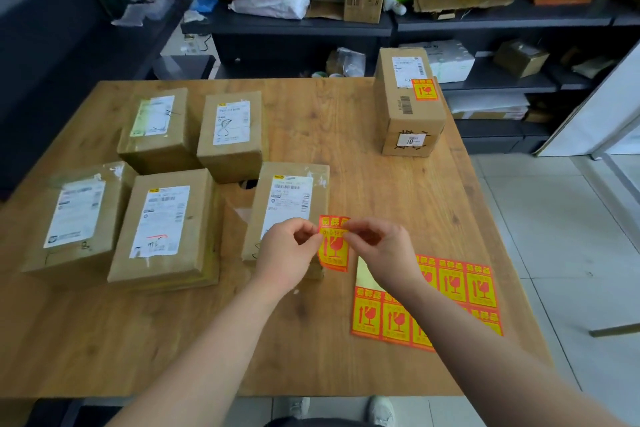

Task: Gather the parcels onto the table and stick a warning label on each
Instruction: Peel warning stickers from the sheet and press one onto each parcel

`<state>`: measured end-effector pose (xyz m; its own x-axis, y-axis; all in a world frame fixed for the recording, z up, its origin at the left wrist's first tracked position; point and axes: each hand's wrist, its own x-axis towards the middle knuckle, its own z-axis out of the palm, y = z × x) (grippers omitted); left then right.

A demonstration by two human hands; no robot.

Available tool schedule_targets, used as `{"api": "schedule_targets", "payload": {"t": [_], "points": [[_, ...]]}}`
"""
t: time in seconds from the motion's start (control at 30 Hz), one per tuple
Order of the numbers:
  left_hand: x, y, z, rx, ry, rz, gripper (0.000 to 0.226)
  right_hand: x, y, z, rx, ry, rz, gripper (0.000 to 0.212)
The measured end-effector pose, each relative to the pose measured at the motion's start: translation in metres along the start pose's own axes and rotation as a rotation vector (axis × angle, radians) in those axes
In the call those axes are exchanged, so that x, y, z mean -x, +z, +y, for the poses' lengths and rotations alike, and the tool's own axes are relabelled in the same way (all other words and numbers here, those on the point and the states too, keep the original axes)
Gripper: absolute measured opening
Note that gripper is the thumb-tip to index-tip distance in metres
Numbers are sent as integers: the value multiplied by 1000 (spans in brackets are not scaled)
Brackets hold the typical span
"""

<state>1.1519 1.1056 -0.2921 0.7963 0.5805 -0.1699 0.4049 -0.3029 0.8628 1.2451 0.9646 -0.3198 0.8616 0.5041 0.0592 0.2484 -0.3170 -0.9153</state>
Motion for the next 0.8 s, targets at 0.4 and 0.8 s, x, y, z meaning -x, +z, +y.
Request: {"api": "schedule_targets", "payload": {"t": [0.4, 0.8], "points": [[-24, -35, -26, -96, -40, -23, 30, -10, 49, -16, 132, 134, 38, 12], [-39, -36, -30, -157, -45, -32, 34, -19, 57, -17, 240, 215, 34, 17]]}}
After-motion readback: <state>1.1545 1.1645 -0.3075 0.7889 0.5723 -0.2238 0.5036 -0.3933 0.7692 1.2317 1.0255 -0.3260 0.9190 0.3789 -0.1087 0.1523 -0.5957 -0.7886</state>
